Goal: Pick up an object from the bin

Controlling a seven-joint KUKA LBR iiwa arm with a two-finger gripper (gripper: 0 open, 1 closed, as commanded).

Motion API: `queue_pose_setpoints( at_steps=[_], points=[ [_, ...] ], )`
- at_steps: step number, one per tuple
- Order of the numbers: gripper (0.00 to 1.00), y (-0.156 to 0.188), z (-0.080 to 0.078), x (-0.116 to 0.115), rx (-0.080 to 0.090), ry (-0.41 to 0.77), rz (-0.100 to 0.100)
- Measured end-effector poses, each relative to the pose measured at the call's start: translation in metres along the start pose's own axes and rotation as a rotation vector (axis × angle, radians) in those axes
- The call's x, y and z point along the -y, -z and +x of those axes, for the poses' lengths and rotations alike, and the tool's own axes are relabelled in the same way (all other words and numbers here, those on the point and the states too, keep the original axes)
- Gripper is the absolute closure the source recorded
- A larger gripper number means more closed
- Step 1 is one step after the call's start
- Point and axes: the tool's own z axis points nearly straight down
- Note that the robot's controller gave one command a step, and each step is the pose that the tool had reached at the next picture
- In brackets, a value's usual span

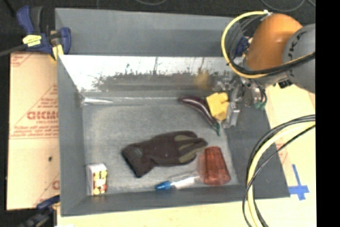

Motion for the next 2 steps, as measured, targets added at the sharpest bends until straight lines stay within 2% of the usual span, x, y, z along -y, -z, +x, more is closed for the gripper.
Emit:
queue_pose_setpoints(
  at_steps=[1, 2],
  points=[
    [1.00, -0.0298, -0.0005, -0.0079, 0.001, -0.056, 0.000],
    [1.00, -0.0298, -0.0005, -0.0079, 0.001, -0.055, 0.001]
  ],
)
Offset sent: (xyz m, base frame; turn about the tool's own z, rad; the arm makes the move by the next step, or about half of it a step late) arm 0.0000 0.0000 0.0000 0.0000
